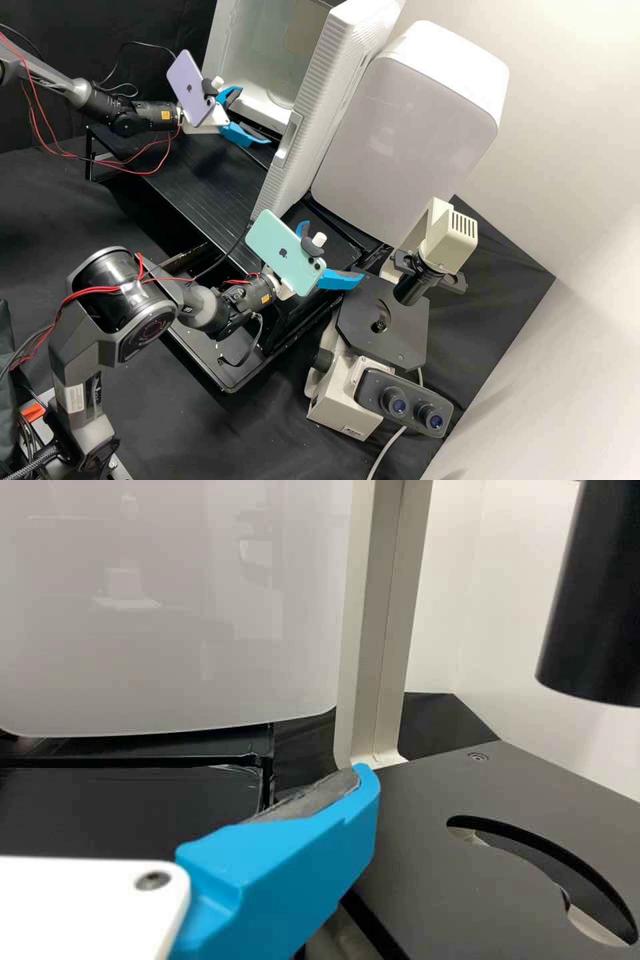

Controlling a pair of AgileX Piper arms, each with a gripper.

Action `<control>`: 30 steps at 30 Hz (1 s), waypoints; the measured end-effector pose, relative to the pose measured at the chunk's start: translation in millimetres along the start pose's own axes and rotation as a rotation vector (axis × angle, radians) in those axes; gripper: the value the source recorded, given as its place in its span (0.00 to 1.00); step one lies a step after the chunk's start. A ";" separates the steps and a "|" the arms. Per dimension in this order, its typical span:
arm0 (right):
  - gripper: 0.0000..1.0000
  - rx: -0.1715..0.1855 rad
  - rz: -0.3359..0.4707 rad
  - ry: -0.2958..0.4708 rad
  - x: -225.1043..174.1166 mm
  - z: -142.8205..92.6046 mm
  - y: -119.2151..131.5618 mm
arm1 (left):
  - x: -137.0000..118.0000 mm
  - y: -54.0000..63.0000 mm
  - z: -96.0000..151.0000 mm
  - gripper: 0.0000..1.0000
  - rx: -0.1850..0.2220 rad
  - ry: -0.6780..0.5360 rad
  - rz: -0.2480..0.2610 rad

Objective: Take the petri dish out of the incubator

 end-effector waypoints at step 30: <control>1.00 0.000 0.000 0.000 0.0 0.0 0.0 | 75.9 36.0 0.6 1.00 -0.106 0.148 -0.021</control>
